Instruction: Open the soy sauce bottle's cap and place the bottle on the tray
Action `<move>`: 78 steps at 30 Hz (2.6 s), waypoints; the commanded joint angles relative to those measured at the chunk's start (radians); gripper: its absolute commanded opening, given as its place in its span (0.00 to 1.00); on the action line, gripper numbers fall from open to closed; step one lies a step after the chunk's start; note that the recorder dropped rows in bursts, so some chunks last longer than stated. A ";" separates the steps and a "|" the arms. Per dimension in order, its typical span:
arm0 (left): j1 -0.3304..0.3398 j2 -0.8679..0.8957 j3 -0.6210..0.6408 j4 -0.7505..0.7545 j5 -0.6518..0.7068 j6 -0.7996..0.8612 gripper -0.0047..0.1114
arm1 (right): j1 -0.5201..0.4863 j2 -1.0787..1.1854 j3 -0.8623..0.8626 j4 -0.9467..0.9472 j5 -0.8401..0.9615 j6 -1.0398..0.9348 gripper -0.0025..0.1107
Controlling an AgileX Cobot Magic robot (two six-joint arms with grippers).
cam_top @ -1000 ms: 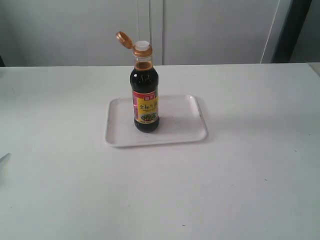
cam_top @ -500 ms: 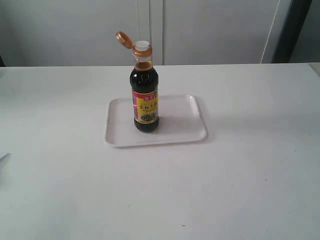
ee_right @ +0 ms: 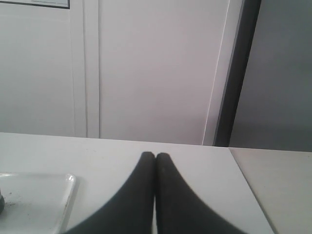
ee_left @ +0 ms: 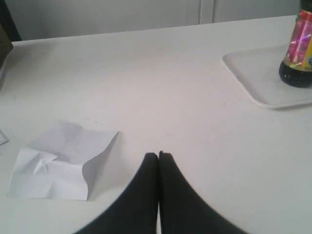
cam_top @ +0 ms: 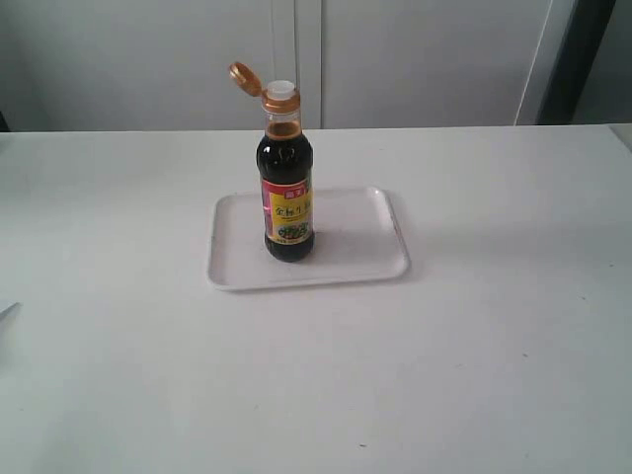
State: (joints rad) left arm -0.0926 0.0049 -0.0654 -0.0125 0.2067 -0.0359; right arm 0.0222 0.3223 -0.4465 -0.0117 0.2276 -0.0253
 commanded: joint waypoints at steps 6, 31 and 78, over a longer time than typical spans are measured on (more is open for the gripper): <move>0.069 -0.005 0.065 -0.049 -0.009 -0.007 0.04 | -0.005 -0.005 0.006 0.001 -0.006 0.004 0.02; 0.072 -0.005 0.065 -0.054 0.018 0.036 0.04 | -0.005 -0.005 0.006 0.003 -0.006 0.004 0.02; 0.072 -0.005 0.065 -0.054 0.018 0.036 0.04 | -0.005 -0.322 0.377 -0.014 0.014 0.004 0.02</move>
State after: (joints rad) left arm -0.0246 0.0049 -0.0040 -0.0553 0.2215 0.0000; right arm 0.0222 0.0066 -0.0988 -0.0199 0.2363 -0.0253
